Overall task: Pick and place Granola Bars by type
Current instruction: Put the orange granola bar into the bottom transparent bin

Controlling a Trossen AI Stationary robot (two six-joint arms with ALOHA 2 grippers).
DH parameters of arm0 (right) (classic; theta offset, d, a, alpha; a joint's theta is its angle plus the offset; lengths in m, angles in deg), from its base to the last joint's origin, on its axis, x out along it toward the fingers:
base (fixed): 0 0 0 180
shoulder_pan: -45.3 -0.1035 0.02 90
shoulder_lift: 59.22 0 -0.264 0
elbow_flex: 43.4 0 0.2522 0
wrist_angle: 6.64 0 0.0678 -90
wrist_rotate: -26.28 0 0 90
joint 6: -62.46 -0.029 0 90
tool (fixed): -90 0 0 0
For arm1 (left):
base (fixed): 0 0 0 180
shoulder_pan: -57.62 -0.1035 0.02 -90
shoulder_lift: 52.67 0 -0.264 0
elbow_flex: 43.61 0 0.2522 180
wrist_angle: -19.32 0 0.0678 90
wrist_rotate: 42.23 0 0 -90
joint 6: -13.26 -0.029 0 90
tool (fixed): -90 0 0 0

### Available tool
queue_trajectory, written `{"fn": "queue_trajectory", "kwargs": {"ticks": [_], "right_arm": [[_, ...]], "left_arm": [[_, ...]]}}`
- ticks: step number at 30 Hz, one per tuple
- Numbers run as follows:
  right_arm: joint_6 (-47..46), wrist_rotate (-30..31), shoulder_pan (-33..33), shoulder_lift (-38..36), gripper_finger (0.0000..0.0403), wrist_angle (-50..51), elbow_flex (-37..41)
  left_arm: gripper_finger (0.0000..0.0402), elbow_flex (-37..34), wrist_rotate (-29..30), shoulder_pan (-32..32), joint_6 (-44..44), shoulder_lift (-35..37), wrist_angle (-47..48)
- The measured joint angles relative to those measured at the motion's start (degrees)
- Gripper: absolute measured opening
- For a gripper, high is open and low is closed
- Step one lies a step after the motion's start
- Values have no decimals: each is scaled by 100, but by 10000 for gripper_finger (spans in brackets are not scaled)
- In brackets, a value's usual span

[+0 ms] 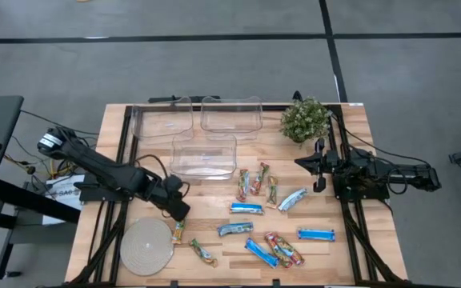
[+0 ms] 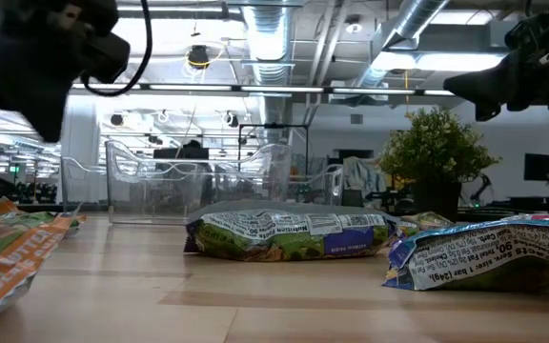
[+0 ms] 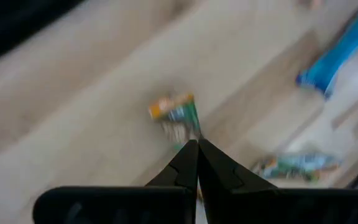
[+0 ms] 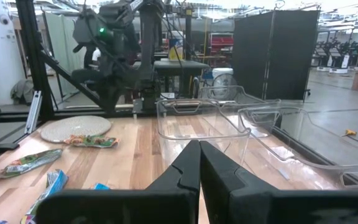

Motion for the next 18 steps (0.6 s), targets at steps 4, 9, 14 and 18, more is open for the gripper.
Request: {"fn": "queue_trajectory", "kwargs": {"ticks": [4,9,14,18], "right_arm": [[0,0,1,1,0,10,0],[1,0,1,1,0,10,0],[0,-1,1,2,0,10,0],[0,1,0,1,0,11,1]], "left_arm": [[24,0,-324,67,59,-188,-199],[69,0,-385,100,288,-185,-262],[114,2,-601,100,422,-218,-156],[145,7,-755,145,541,-449,-198]]}}
